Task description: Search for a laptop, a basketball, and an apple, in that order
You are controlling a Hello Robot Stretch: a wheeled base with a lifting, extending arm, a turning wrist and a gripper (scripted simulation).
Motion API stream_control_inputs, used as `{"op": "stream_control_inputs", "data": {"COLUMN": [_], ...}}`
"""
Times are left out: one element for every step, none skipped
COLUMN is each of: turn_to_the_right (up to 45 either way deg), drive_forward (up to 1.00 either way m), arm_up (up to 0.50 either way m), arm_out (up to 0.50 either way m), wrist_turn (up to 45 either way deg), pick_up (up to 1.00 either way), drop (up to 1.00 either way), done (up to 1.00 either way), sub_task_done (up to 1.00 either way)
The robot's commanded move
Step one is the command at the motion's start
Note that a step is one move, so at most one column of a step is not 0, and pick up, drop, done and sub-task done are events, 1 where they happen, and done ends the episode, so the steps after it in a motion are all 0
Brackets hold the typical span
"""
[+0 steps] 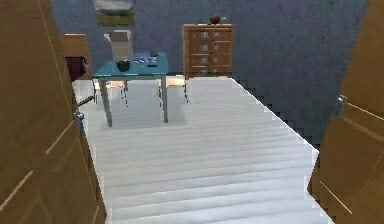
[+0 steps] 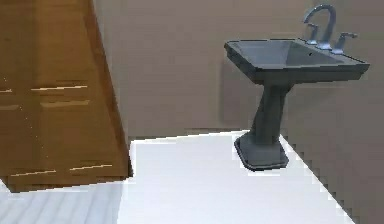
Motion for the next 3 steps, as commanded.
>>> {"op": "stream_control_inputs", "data": {"turn_to_the_right": [-3.0,0.0,0.0], "drive_forward": [0.0,1.0,0.45], "arm_up": [0.0,0.0,0.0], "arm_out": [0.0,0.0,0.0], "wrist_turn": [0.0,0.0,0.0], "pick_up": [0.0,0.0,0.0], "drop": [0.0,0.0,0.0], "done": [0.0,0.0,0.0], "sub_task_done": [0.0,0.0,0.0]}}
